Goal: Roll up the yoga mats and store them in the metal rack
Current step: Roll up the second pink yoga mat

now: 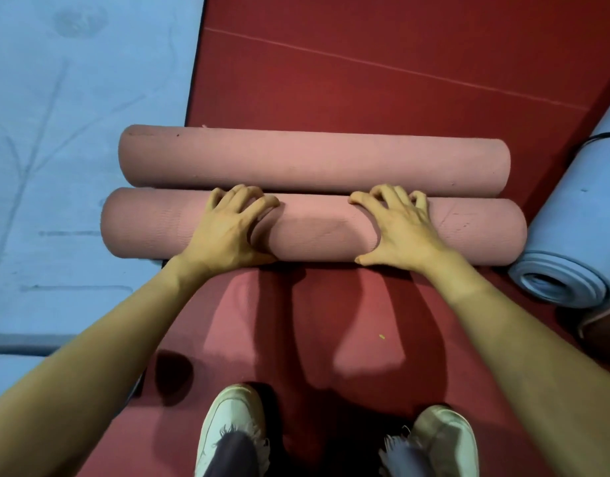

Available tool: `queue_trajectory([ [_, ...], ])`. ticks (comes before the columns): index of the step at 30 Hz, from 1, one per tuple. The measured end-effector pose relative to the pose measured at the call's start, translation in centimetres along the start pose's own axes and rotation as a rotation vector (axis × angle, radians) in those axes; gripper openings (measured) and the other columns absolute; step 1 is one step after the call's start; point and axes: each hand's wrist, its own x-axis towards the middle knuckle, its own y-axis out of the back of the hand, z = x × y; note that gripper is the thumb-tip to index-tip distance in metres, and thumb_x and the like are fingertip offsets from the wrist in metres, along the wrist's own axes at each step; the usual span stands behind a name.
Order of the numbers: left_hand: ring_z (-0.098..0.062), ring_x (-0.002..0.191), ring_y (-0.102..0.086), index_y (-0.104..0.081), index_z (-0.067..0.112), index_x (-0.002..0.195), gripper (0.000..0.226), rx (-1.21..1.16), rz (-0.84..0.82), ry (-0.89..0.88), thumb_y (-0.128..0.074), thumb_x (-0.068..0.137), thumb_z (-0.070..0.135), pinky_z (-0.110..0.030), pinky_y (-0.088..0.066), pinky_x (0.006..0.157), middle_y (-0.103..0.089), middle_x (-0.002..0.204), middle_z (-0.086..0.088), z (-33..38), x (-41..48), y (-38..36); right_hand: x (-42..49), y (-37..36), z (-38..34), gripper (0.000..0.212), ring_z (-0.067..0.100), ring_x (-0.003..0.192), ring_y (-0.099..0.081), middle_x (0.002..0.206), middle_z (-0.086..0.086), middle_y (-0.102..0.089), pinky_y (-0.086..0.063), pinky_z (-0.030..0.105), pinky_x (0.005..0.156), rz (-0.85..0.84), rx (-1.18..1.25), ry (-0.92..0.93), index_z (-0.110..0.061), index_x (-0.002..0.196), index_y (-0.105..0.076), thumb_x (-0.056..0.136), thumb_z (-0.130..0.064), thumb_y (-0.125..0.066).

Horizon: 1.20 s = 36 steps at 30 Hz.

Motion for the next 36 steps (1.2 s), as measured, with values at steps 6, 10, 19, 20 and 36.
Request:
queue_trajectory([
  [6,-0.031,0.105,-0.056,-0.054,0.02,0.125,0.087,0.003,-0.046,0.031,-0.07,0.055,0.068,-0.043,-0.038,0.081,-0.058,0.118,-0.006,1.6,-4.2,0.5,-3.4,-0.5,-1.6,0.094,0.018,0.109,-0.042,0.116,-0.002,-0.043,-0.021,0.039,0.092,-0.018,0.032,0.043,-0.035,0.129,-0.042,0.044,-0.056,-0.078],
  [10,-0.03,0.108,-0.056,-0.06,0.018,0.123,0.084,-0.001,-0.048,0.026,-0.072,0.055,0.067,-0.042,-0.038,0.085,-0.059,0.12,-0.004,2.3,-6.5,0.9,-5.3,-1.1,-2.7,0.094,0.02,0.106,-0.045,0.115,-0.002,-0.044,-0.026,0.041,0.09,-0.028,0.027,0.063,-0.036,0.127,-0.039,0.044,-0.059,-0.076],
  [19,-0.025,0.111,-0.053,-0.052,0.025,0.128,0.092,-0.107,-0.162,0.095,-0.063,0.052,0.075,-0.041,-0.039,0.091,-0.055,0.124,0.001,1.4,-5.5,1.3,-3.2,0.6,-2.8,0.077,0.015,0.127,-0.037,0.128,-0.007,-0.047,-0.026,0.039,0.103,-0.157,0.207,-0.128,-0.032,0.126,-0.048,0.073,-0.083,-0.027],
  [20,-0.025,0.111,-0.053,-0.051,0.026,0.129,0.093,-0.113,-0.176,0.099,-0.062,0.051,0.076,-0.042,-0.039,0.092,-0.055,0.125,0.0,1.1,-5.4,1.3,-2.5,0.5,-2.8,0.069,0.017,0.127,-0.039,0.127,-0.005,-0.05,-0.028,0.039,0.102,-0.146,0.205,-0.161,-0.028,0.123,-0.052,0.081,-0.076,-0.026],
  [36,-0.024,0.095,-0.062,-0.074,0.015,0.09,0.027,-0.34,0.283,0.26,-0.059,0.088,0.038,-0.046,-0.046,0.087,-0.069,0.097,-0.001,-0.3,-0.8,-0.5,-1.6,-2.5,-1.3,0.091,0.023,0.143,-0.017,0.154,0.003,-0.025,0.002,0.037,0.114,0.077,0.098,0.002,-0.023,0.147,-0.03,0.072,-0.072,-0.042],
])
